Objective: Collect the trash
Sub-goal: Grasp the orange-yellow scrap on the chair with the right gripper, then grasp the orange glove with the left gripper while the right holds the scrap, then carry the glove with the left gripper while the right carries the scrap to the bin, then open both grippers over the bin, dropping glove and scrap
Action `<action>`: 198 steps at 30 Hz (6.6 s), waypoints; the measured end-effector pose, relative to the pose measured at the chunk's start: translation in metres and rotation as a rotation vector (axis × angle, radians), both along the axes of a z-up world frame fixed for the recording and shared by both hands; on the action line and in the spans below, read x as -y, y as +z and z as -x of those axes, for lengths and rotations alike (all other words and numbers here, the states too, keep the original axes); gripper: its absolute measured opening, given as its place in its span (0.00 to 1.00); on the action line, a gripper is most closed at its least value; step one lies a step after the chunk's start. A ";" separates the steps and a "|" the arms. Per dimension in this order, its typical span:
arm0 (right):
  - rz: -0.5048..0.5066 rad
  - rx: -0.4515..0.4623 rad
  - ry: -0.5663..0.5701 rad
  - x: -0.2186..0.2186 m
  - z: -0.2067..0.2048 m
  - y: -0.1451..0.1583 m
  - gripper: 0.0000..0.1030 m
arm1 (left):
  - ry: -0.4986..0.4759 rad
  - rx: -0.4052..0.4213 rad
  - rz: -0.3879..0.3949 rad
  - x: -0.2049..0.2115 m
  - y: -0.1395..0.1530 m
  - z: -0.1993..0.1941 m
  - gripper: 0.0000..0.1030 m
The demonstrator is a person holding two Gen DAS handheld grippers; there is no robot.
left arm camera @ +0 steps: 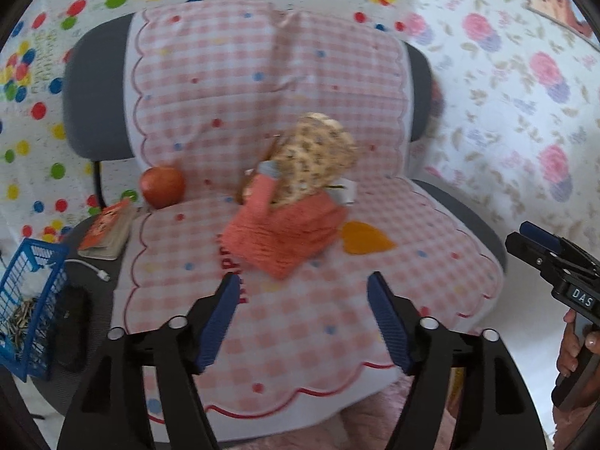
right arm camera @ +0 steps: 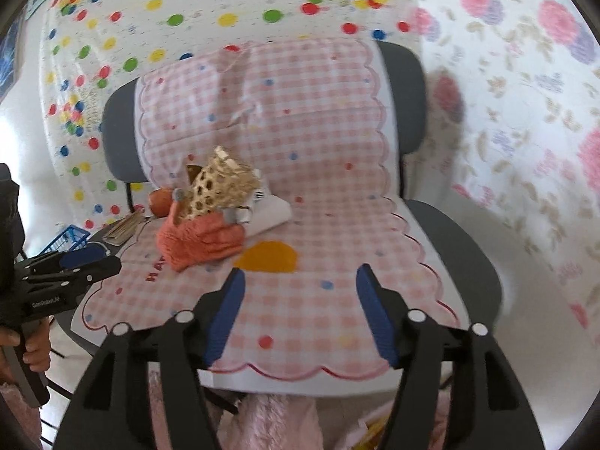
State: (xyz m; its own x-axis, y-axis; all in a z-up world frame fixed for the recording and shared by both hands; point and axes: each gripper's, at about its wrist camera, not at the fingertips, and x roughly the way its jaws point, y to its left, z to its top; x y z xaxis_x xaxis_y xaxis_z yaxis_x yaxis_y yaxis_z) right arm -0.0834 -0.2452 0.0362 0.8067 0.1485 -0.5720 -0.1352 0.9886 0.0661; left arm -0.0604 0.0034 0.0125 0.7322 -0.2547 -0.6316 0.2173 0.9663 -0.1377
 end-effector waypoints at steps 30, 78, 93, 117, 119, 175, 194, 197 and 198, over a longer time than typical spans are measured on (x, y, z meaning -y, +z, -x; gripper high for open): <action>0.002 -0.292 0.093 -0.059 -0.161 -0.111 0.61 | 0.102 -0.084 -0.031 -0.029 -0.061 -0.078 0.84; -0.108 -0.106 0.088 -0.020 -0.062 -0.049 0.06 | 0.014 0.024 0.106 -0.015 0.000 -0.081 0.17; -0.112 -0.045 0.049 -0.004 -0.025 -0.025 0.06 | -0.013 0.172 0.069 0.000 0.046 -0.009 0.17; -0.128 -0.118 0.038 0.002 -0.023 -0.049 0.06 | -0.121 -0.038 0.091 0.032 -0.029 -0.025 0.17; -0.129 -0.109 0.032 0.004 -0.022 -0.047 0.06 | -0.122 -0.016 0.088 0.030 -0.021 -0.021 0.17; -0.229 -0.312 -0.483 0.184 0.143 -0.137 0.28 | -0.680 -0.174 0.013 0.291 -0.109 0.068 0.32; -0.175 -0.068 -0.458 0.167 0.147 -0.057 0.36 | -0.481 0.000 0.098 0.179 -0.042 0.056 0.50; -0.153 -0.059 -0.395 0.146 0.137 -0.048 0.36 | -0.431 0.014 0.089 0.158 -0.039 0.056 0.52; -0.146 -0.060 -0.371 0.138 0.132 -0.047 0.36 | -0.416 0.019 0.089 0.150 -0.039 0.056 0.52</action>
State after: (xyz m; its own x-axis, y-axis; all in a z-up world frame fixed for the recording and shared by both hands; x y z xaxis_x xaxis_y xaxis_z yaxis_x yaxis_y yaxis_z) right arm -0.2155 -0.3834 -0.0104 0.7870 -0.0632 -0.6138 0.2373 0.9492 0.2066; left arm -0.1159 -0.1465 -0.0269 0.5668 -0.5840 -0.5811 0.5896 0.7802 -0.2090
